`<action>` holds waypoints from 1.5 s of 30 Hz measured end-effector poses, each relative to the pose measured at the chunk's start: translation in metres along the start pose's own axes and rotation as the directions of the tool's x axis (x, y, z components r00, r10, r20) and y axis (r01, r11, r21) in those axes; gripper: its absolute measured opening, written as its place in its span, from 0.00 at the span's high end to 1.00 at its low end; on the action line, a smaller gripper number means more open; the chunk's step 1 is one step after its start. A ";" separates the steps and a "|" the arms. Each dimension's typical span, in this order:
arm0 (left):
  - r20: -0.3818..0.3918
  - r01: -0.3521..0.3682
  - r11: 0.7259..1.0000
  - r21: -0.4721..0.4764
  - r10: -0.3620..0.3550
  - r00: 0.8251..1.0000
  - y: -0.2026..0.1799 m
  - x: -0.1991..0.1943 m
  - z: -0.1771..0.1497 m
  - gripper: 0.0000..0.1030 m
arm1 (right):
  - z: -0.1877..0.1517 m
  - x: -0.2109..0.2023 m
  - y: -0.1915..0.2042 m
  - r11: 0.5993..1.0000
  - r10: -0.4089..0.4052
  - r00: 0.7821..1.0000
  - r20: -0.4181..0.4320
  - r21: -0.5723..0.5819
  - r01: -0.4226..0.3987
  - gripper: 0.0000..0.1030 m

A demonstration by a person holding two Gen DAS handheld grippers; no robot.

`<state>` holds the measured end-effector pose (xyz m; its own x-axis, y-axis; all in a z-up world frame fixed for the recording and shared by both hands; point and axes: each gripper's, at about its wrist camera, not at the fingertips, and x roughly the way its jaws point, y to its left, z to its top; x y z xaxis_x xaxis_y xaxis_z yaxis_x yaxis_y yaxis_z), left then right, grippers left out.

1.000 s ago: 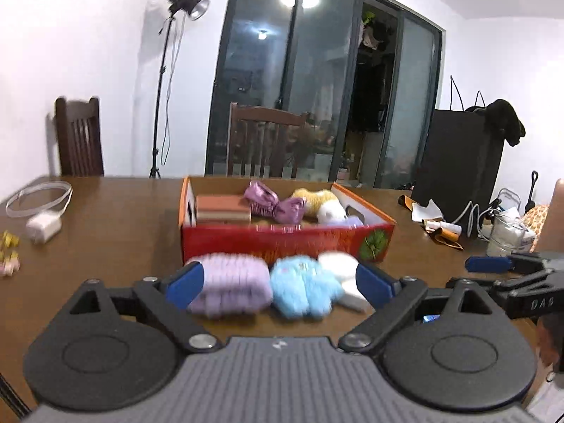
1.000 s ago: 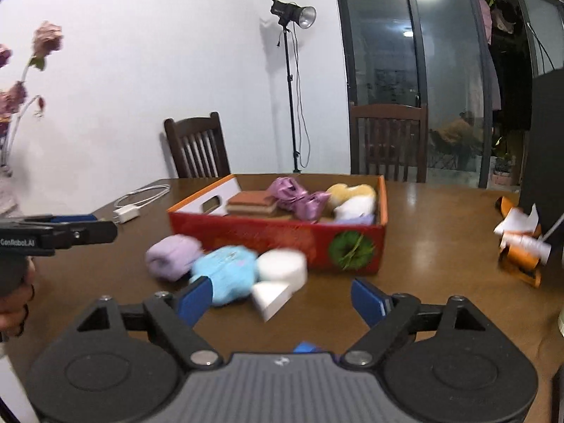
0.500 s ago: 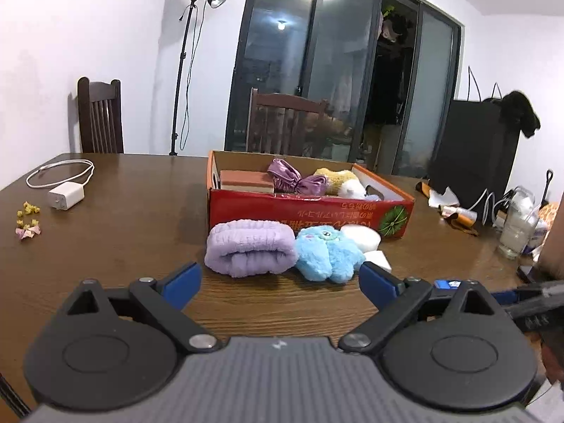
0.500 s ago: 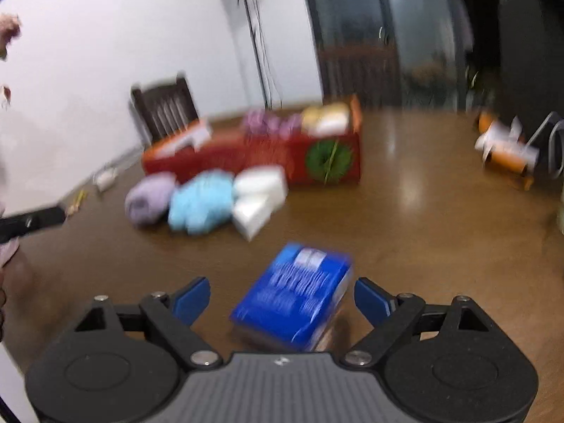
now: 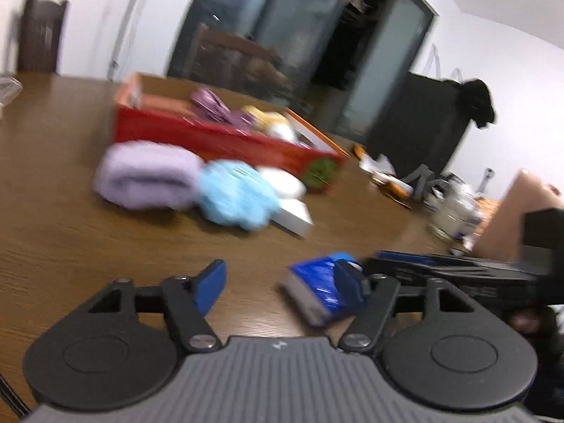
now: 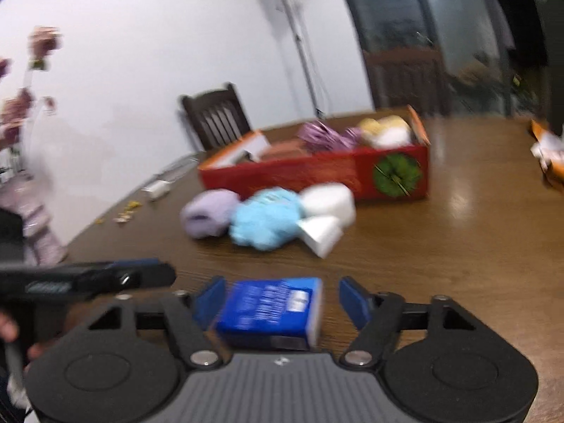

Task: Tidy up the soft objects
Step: 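Close the right gripper on the blue handkerchief packet while the left gripper grips beside it, then carry the blue packet into the box and open both grippers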

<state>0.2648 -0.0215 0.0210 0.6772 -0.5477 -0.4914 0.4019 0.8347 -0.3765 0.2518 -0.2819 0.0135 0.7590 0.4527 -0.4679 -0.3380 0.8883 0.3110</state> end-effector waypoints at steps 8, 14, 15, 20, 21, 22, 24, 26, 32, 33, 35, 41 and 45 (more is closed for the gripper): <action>-0.063 0.067 0.997 -0.027 -0.069 0.996 -0.009 0.016 -0.003 0.66 | -0.007 0.006 0.000 0.996 0.064 0.997 -0.044 0.057 -0.061 0.77; -0.104 0.057 0.997 -0.060 -0.063 0.993 -0.002 0.022 -0.005 0.66 | -0.008 0.010 -0.003 0.995 0.053 0.997 -0.063 0.092 -0.047 0.72; -0.110 0.064 0.996 -0.067 -0.071 0.991 -0.002 0.024 -0.006 0.66 | -0.008 0.011 -0.004 0.993 0.061 0.996 -0.066 0.103 -0.054 0.72; -0.076 0.043 0.994 -0.104 -0.051 0.996 -0.001 0.023 0.017 0.69 | 0.006 0.014 -0.005 0.989 0.063 0.997 -0.046 0.138 -0.056 0.81; -0.036 0.047 0.995 -0.092 -0.051 0.998 -0.002 0.020 0.031 0.69 | 0.017 0.011 -0.005 0.987 0.073 0.997 -0.021 0.144 -0.069 0.81; 0.003 0.045 0.996 -0.076 -0.045 0.999 -0.002 0.018 0.049 0.69 | 0.032 0.009 -0.004 0.988 0.083 0.996 0.013 0.133 -0.084 0.81; 0.054 0.038 0.998 -0.052 -0.035 0.998 0.003 0.022 0.087 0.69 | 0.068 0.011 0.003 0.992 0.100 0.993 0.063 0.067 -0.104 0.81; 0.073 0.028 0.999 -0.033 -0.026 0.997 0.012 0.037 0.127 0.69 | 0.107 0.025 0.010 0.996 0.090 0.992 0.087 -0.012 -0.089 0.81; -0.161 -0.038 0.991 -0.128 0.017 0.987 0.059 0.164 0.216 0.69 | 0.201 0.142 -0.036 0.994 -0.003 0.998 -0.056 0.108 0.009 0.81; -0.206 -0.066 0.989 -0.133 0.037 0.978 0.065 0.187 0.221 0.69 | 0.211 0.164 -0.048 0.990 -0.023 0.994 -0.106 0.138 0.037 0.81; -0.259 -0.122 0.981 -0.148 0.081 0.963 0.072 0.220 0.227 0.70 | 0.224 0.200 -0.066 0.978 -0.052 0.980 -0.191 0.189 0.088 0.81; -0.265 -0.141 0.977 -0.157 0.096 0.960 0.082 0.260 0.221 0.77 | 0.224 0.240 -0.064 0.972 -0.230 0.956 -0.185 -0.001 0.234 0.83; -0.276 -0.133 0.981 -0.142 0.090 0.957 0.083 0.260 0.210 0.76 | 0.213 0.245 -0.081 0.977 -0.195 0.959 -0.208 0.043 0.208 0.84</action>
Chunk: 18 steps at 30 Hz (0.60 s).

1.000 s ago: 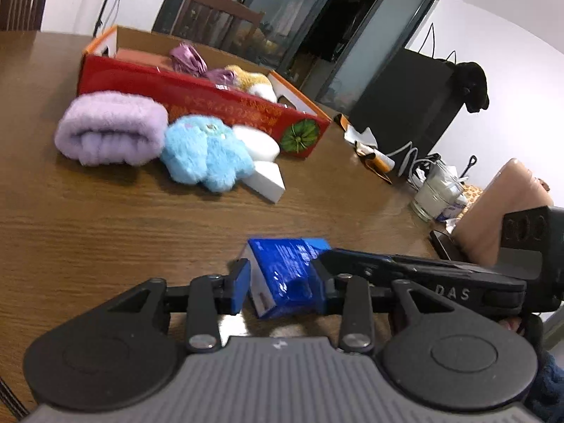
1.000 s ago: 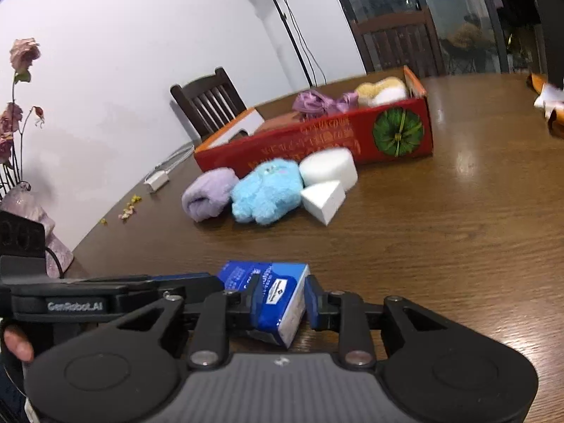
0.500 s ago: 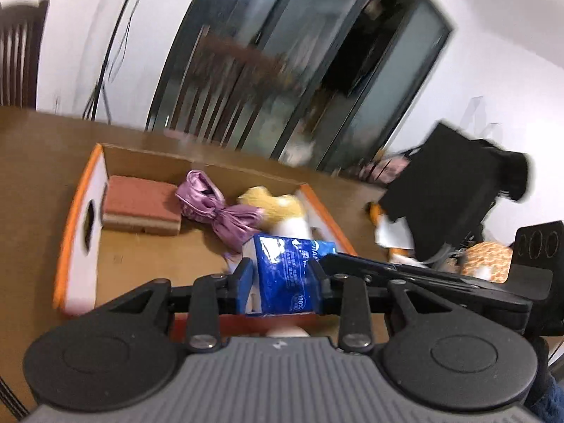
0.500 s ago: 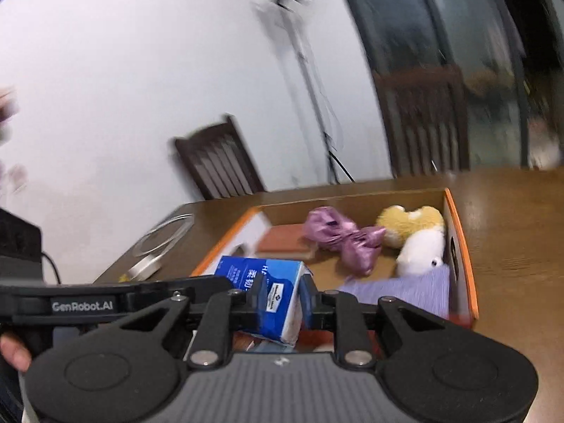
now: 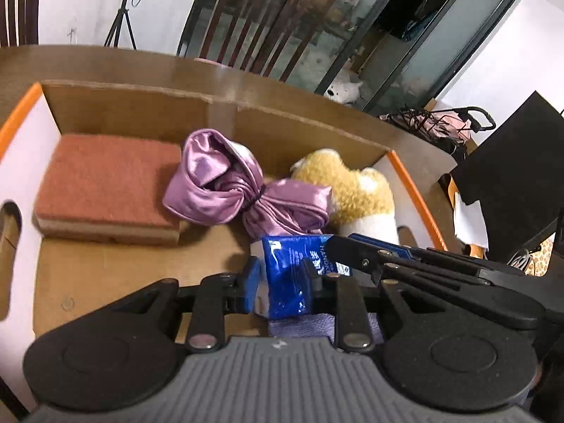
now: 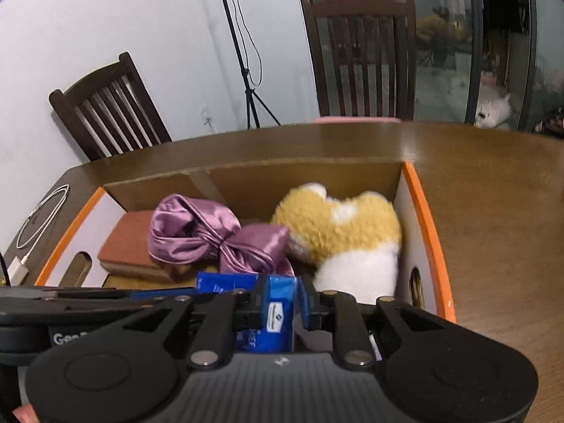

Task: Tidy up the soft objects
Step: 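Carry the blue packet into the box and open both grippers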

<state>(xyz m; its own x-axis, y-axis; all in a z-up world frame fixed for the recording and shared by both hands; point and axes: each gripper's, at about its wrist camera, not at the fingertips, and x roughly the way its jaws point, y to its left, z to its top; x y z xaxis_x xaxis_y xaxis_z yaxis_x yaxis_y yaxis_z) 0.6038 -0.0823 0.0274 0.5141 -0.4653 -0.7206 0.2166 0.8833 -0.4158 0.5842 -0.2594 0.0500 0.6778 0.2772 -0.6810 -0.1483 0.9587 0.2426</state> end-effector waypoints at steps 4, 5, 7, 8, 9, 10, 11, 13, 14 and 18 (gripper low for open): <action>-0.003 -0.021 1.000 0.019 0.021 1.000 -0.005 0.003 0.002 0.76 | -0.006 0.005 0.005 0.998 -0.032 0.999 0.004 -0.048 0.032 0.86; -0.008 -0.016 1.000 0.006 0.017 1.000 -0.002 0.004 0.003 0.76 | -0.007 0.007 0.008 0.997 -0.050 0.999 0.001 -0.067 0.050 0.87; -0.020 -0.012 1.000 -0.010 0.011 1.000 0.001 0.003 0.003 0.74 | -0.007 0.008 0.010 0.994 -0.060 0.998 0.002 -0.090 0.060 0.87; -0.027 -0.017 1.000 -0.013 0.017 1.000 0.001 0.003 0.004 0.70 | -0.009 0.008 0.010 0.994 -0.060 0.998 0.007 -0.095 0.060 0.87; -0.031 -0.027 0.999 -0.018 0.027 0.999 0.000 0.001 0.005 0.68 | -0.009 0.007 0.009 0.994 -0.058 0.998 0.012 -0.093 0.059 0.87; -0.024 -0.037 0.999 -0.015 0.037 0.999 -0.001 -0.003 0.005 0.63 | -0.009 0.005 0.008 0.994 -0.052 0.998 0.019 -0.092 0.054 0.87; -0.010 -0.038 0.999 -0.002 0.038 0.999 -0.003 -0.010 0.005 0.59 | -0.010 0.002 0.007 0.994 -0.046 0.999 0.025 -0.096 0.048 0.85; 0.046 -0.033 0.999 0.037 0.031 0.998 -0.006 -0.037 0.004 0.53 | -0.011 -0.011 0.006 0.994 -0.053 0.998 0.027 -0.095 0.055 0.81; 0.068 -0.037 0.998 0.053 0.033 0.997 -0.008 -0.050 0.005 0.53 | -0.011 -0.022 0.006 0.994 -0.052 0.998 0.041 -0.091 0.056 0.77; 0.172 -0.099 0.987 0.123 0.077 0.982 -0.014 -0.114 0.009 0.53 | -0.005 -0.074 0.009 0.991 -0.044 0.991 0.123 -0.117 0.059 0.72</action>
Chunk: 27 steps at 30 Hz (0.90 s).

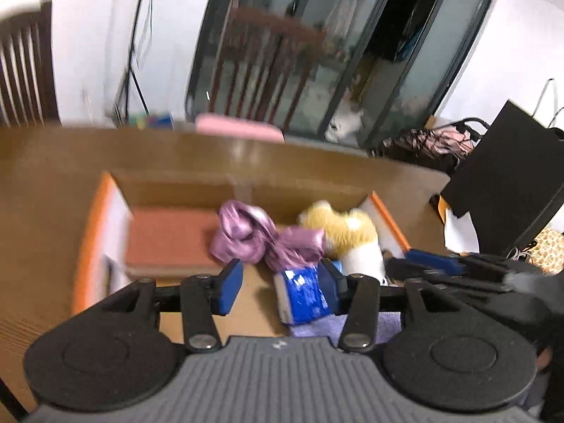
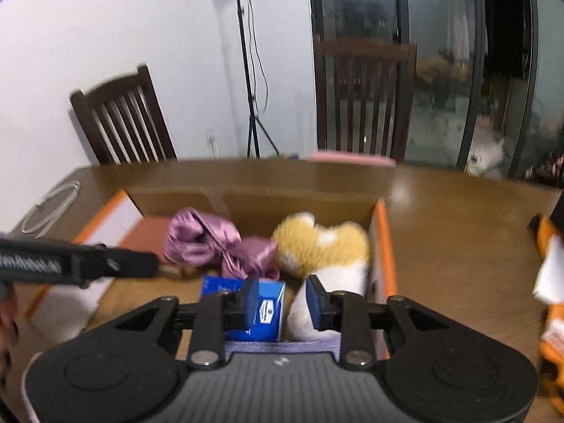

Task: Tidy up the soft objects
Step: 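Carry the blue packet into the box and open both grippers, then move both grippers back toward the lavender fuzzy towel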

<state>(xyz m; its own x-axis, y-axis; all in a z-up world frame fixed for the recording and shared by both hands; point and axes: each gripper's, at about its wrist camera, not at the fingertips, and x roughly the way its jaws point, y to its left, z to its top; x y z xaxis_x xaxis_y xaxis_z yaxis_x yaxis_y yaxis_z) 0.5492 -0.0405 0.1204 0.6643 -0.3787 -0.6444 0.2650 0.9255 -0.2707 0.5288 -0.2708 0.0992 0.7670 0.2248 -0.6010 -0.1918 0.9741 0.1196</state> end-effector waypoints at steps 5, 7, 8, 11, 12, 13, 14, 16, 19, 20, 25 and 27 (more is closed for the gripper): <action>0.184 -0.093 0.990 0.103 0.073 0.980 -0.007 -0.082 -0.008 0.48 | 0.012 -0.072 -0.001 0.999 0.002 0.993 0.120 -0.036 0.002 0.59; 0.264 -0.130 0.985 0.113 0.096 0.960 -0.009 -0.108 -0.021 0.42 | 0.009 -0.092 0.000 0.999 0.004 0.988 0.157 -0.034 0.001 0.57; 0.299 -0.132 0.985 0.112 0.093 0.950 -0.011 -0.120 -0.031 0.41 | 0.004 -0.100 0.002 0.999 -0.001 0.985 0.174 -0.037 0.008 0.57; 0.385 -0.127 0.985 0.116 0.074 0.920 -0.014 -0.153 -0.071 0.34 | -0.024 -0.130 0.018 0.994 -0.032 0.960 0.279 -0.087 0.058 0.55; 0.406 -0.131 0.985 0.114 0.074 0.911 -0.014 -0.162 -0.086 0.31 | -0.036 -0.140 0.023 0.994 -0.020 0.952 0.305 -0.099 0.053 0.54; 0.420 -0.135 0.984 0.117 0.075 0.904 -0.015 -0.167 -0.100 0.26 | -0.049 -0.149 0.028 0.994 -0.003 0.944 0.330 -0.105 0.040 0.50; 0.431 -0.149 0.981 0.126 0.081 0.899 -0.016 -0.173 -0.117 0.24 | -0.063 -0.158 0.031 0.993 0.014 0.936 0.352 -0.114 0.028 0.45; 0.437 -0.178 0.974 0.144 0.099 0.894 -0.019 -0.180 -0.148 0.21 | -0.091 -0.173 0.038 0.992 0.034 0.918 0.396 -0.123 0.016 0.41; 0.433 -0.229 0.961 0.156 0.142 0.890 -0.024 -0.187 -0.191 0.16 | -0.128 -0.187 0.045 0.994 0.034 0.906 0.423 -0.107 0.013 0.32; 0.433 -0.231 0.960 0.155 0.144 0.890 -0.024 -0.191 -0.207 0.12 | -0.143 -0.190 0.049 0.995 0.026 0.902 0.430 -0.094 0.016 0.29; 0.348 -0.140 0.987 0.083 0.103 0.932 -0.013 -0.203 -0.263 0.07 | -0.208 -0.204 0.072 0.996 0.002 0.899 0.437 -0.084 0.039 0.24; 0.300 -0.123 0.989 0.082 0.093 0.949 -0.007 -0.201 -0.273 0.07 | -0.225 -0.203 0.077 0.997 0.051 0.921 0.386 -0.066 -0.028 0.24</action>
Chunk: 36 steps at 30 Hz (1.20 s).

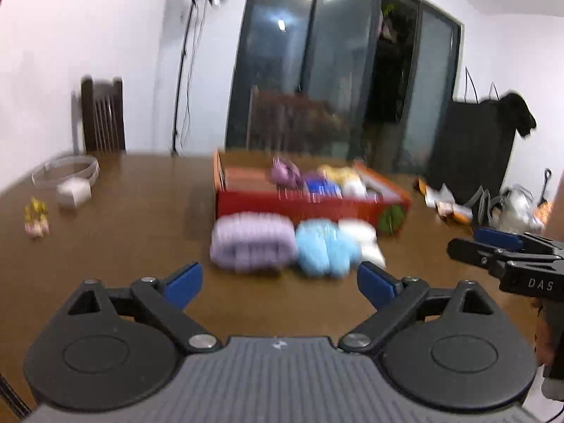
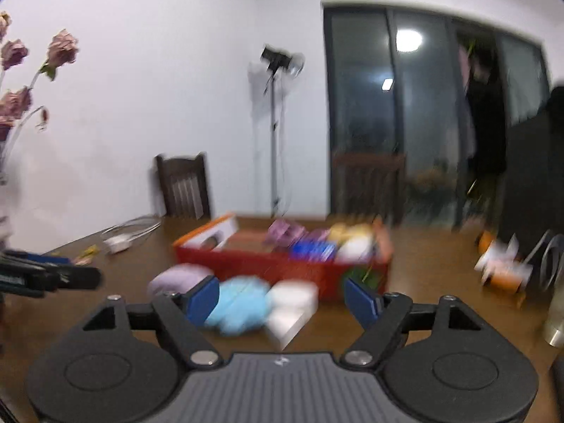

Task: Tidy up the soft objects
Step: 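Move both grippers back toward the lavender fuzzy towel, then close both grippers on the lavender fuzzy towel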

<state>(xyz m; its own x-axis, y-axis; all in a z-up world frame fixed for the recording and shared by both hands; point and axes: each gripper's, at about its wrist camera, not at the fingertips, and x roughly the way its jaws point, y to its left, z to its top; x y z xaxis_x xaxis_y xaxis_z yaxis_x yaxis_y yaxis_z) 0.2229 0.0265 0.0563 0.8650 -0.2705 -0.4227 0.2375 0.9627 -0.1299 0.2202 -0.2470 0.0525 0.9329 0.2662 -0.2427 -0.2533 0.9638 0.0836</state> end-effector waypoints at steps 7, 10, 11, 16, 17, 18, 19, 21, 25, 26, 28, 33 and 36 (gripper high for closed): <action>0.053 -0.069 0.997 -0.041 0.071 0.996 0.021 0.019 0.007 0.08 | -0.014 0.017 0.013 0.997 0.058 0.993 -0.105 0.048 -0.053 0.37; 0.083 -0.053 0.996 -0.074 0.059 0.995 0.031 0.027 0.014 0.14 | -0.011 0.028 0.020 0.992 0.102 0.987 -0.125 0.081 -0.092 0.46; 0.080 -0.045 0.995 -0.085 0.052 0.995 0.035 0.033 0.015 0.18 | -0.012 0.029 0.025 0.992 0.112 0.985 -0.131 0.073 -0.103 0.48; 0.025 -0.036 0.989 -0.143 0.040 0.999 0.066 0.077 0.031 0.24 | -0.004 0.055 0.036 0.994 0.103 0.982 -0.157 0.060 -0.095 0.50; 0.021 -0.031 0.986 -0.164 0.035 0.999 0.071 0.084 0.032 0.23 | -0.001 0.062 0.036 0.992 0.110 0.981 -0.158 0.071 -0.099 0.50; 0.017 -0.011 0.981 -0.194 0.014 1.000 0.079 0.093 0.036 0.23 | 0.002 0.070 0.036 0.991 0.116 0.980 -0.159 0.082 -0.104 0.50; 0.019 0.020 0.976 -0.215 -0.016 1.000 0.085 0.101 0.037 0.23 | 0.005 0.079 0.037 0.990 0.117 0.980 -0.161 0.096 -0.103 0.50; 0.007 0.057 0.955 -0.292 -0.057 0.998 0.099 0.120 0.039 0.23 | 0.009 0.095 0.039 0.987 0.130 0.977 -0.170 0.112 -0.111 0.50; -0.010 0.077 0.909 -0.409 -0.089 0.996 0.113 0.135 0.031 0.23 | 0.012 0.132 0.048 0.975 0.178 0.962 -0.206 0.171 -0.143 0.50; -0.013 0.086 0.903 -0.421 -0.101 0.995 0.115 0.136 0.029 0.23 | 0.013 0.142 0.051 0.970 0.194 0.957 -0.216 0.188 -0.154 0.51; -0.004 0.098 0.896 -0.432 -0.110 0.994 0.116 0.138 0.026 0.26 | 0.014 0.157 0.055 0.962 0.216 0.951 -0.221 0.215 -0.168 0.55; -0.027 0.142 0.899 -0.413 -0.168 0.985 0.112 0.146 0.020 0.66 | 0.009 0.190 0.059 0.935 0.252 0.936 -0.246 0.310 -0.171 0.64; -0.033 0.122 0.916 -0.382 -0.145 0.989 0.110 0.143 0.020 0.74 | 0.002 0.199 0.058 0.918 0.273 0.925 -0.264 0.359 -0.168 0.78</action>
<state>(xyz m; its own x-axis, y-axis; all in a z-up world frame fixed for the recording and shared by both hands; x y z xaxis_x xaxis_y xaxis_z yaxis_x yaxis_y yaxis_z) 0.3813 0.0936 -0.0001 0.8062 -0.4079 -0.4286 0.1543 0.8443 -0.5133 0.3912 -0.1382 0.0114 0.7263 0.5133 -0.4572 -0.2973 0.8342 0.4645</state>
